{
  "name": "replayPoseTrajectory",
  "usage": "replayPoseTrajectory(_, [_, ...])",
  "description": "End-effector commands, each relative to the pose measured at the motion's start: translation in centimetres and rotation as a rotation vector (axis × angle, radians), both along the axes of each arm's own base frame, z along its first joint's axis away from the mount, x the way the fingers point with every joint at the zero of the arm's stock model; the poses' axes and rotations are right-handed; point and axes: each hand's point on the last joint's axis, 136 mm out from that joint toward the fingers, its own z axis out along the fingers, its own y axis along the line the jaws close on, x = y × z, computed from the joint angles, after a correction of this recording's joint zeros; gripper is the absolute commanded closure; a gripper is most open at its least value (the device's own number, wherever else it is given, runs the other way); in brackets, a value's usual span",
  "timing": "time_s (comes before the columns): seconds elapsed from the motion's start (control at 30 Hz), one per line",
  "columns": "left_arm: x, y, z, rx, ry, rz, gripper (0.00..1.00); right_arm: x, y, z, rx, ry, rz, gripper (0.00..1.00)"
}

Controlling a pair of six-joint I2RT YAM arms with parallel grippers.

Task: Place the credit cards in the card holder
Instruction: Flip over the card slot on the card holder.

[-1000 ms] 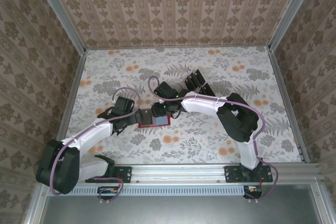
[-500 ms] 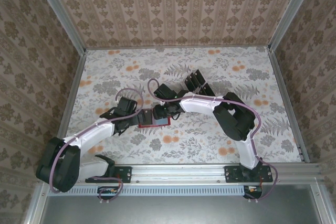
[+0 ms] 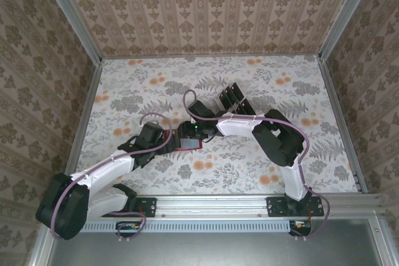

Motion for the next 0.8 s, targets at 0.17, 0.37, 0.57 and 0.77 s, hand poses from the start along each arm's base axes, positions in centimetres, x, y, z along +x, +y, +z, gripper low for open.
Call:
replayPoseTrajectory(0.17, [-0.2, -2.0, 1.3, -0.076, -0.103, -0.038, 0.00, -0.2, -1.1, -1.1, 0.060, 0.092, -0.110, 0.46])
replayPoseTrajectory(0.37, [-0.2, -3.3, 2.1, -0.092, -0.153, -0.074, 0.00, 0.0, -1.2, -1.6, 0.110, 0.130, -0.153, 0.46])
replayPoseTrajectory(0.57, [0.2, -4.3, 2.2, -0.087, -0.166, -0.096, 0.00, 0.0, -1.2, -1.8, 0.138, 0.148, -0.172, 0.45])
replayPoseTrajectory(0.77, [1.1, -5.3, 2.1, -0.067, -0.172, -0.113, 0.00, -0.2, -1.2, -1.8, 0.141, 0.153, -0.173, 0.46])
